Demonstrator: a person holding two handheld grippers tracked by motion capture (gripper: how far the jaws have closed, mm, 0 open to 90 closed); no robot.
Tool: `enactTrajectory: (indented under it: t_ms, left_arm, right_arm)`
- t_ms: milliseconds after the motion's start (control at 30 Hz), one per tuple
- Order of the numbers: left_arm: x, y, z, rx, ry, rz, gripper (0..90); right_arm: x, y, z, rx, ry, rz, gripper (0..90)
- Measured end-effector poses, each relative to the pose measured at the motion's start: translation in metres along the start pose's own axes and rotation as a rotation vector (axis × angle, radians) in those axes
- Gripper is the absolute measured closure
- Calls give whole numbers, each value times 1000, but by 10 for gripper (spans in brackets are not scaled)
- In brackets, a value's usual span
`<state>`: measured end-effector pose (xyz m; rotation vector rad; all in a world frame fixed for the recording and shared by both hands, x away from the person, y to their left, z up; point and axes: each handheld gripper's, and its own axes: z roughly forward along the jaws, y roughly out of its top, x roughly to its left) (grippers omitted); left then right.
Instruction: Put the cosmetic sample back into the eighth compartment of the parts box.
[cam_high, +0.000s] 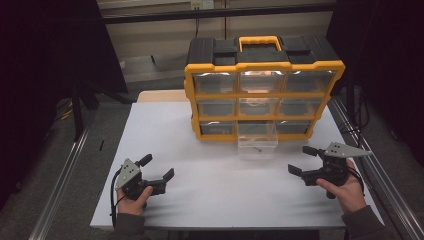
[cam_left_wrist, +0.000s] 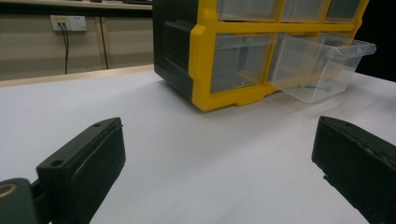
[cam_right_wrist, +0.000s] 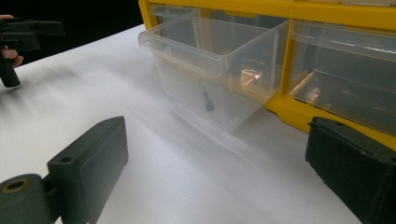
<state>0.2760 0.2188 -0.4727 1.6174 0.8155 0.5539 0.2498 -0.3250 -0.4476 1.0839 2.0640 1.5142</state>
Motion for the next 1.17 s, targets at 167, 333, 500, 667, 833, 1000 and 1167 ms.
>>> enactTrajectory:
  t_ms: [167, 333, 500, 667, 833, 1000, 1167]
  left_arm:
    - [0, 0, 0, 0, -1, 0, 28]
    - [0, 0, 0, 1, -7, 5, 28]
    - [0, 0, 0, -3, -6, -1, 28]
    - [0, 0, 0, 0, 0, 1, 28]
    - [0, 0, 0, -3, -7, 1, 28]
    - [0, 0, 0, -2, -7, 2, 28]
    - [0, 0, 0, 8, 1, 17, 28]
  right_arm:
    - [0, -7, -2, -6, -7, -1, 53]
    - [1, -12, -3, -7, -16, -5, 47]
    - [1, -17, -5, -12, -21, -3, 48]
    - [1, -22, -8, -19, -29, 2, 48]
    - [2, -30, -11, -24, -46, 4, 47]
    - [3, -35, -13, -39, -53, 8, 47]
    - [4, -37, -13, -45, -61, 4, 45]
